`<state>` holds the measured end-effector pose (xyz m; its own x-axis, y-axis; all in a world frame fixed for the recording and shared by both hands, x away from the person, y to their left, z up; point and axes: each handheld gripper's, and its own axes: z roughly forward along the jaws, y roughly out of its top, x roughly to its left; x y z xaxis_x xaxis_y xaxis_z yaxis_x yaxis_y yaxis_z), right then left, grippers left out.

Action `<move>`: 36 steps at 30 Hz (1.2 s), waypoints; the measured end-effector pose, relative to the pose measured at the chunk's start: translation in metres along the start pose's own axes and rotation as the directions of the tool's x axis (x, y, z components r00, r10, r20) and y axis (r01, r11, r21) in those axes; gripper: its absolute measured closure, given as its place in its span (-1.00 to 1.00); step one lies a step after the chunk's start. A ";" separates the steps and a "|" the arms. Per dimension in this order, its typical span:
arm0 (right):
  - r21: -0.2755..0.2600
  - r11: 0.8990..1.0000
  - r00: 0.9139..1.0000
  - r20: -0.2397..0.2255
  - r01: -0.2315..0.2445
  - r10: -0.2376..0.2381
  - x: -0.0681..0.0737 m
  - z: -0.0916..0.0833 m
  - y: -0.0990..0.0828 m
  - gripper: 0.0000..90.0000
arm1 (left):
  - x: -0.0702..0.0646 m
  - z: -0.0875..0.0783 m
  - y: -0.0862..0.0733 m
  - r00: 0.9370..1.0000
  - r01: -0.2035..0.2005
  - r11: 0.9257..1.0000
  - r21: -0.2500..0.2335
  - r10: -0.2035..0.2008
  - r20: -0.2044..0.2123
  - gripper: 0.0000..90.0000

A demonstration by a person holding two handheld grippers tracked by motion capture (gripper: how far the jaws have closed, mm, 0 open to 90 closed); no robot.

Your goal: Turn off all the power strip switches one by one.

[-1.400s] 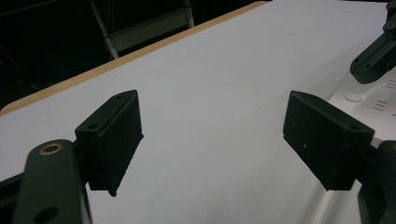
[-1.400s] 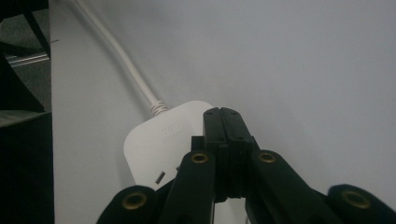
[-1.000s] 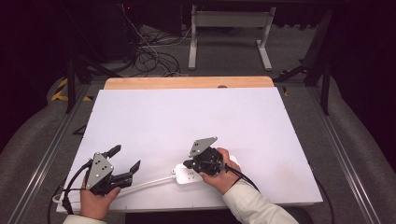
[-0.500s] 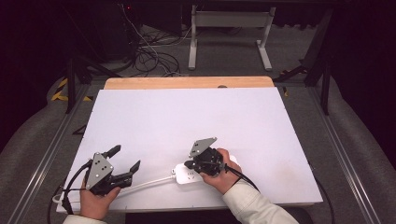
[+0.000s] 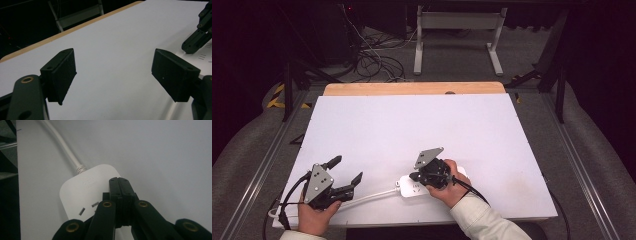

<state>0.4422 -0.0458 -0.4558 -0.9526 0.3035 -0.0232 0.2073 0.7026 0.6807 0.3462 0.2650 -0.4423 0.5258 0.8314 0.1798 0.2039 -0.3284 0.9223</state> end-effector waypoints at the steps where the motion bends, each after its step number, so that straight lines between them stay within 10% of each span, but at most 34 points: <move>1: 0.001 1.000 1.000 -0.002 -0.001 0.001 -0.001 0.000 0.000 1.00 | 0.000 0.000 0.000 1.000 -0.002 1.000 -0.001 0.002 -0.001 -0.55; 10: -0.010 1.000 1.000 -0.009 -0.013 0.013 -0.001 0.001 -0.002 1.00 | 0.001 0.000 0.000 1.000 -0.002 1.000 0.001 0.002 -0.005 -0.55; 16: -0.150 0.989 1.000 -0.012 0.001 -0.003 0.000 -0.022 0.002 1.00 | 0.002 -0.001 0.000 1.000 0.003 1.000 -0.006 -0.003 -0.006 -0.55; 21: -0.154 0.988 1.000 -0.015 0.001 -0.003 0.002 -0.028 0.003 1.00 | 0.001 -0.002 0.000 1.000 0.003 1.000 -0.005 -0.003 -0.005 -0.55; 28: -0.239 0.970 0.999 -0.011 -0.035 0.033 0.000 -0.046 0.005 0.08 | 0.001 -0.003 -0.001 1.000 0.005 1.000 -0.004 -0.005 0.001 -0.55; 36: -0.282 0.958 0.997 0.039 -0.054 0.067 -0.010 -0.073 0.000 -0.21 | 0.001 -0.004 0.000 1.000 0.007 1.000 -0.010 -0.007 0.001 -0.55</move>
<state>0.4356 -0.0957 -0.4024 -0.9270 0.3751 -0.0060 0.1868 0.4752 0.8598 0.3434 0.2679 -0.4410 0.5250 0.8333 0.1731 0.1993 -0.3181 0.9269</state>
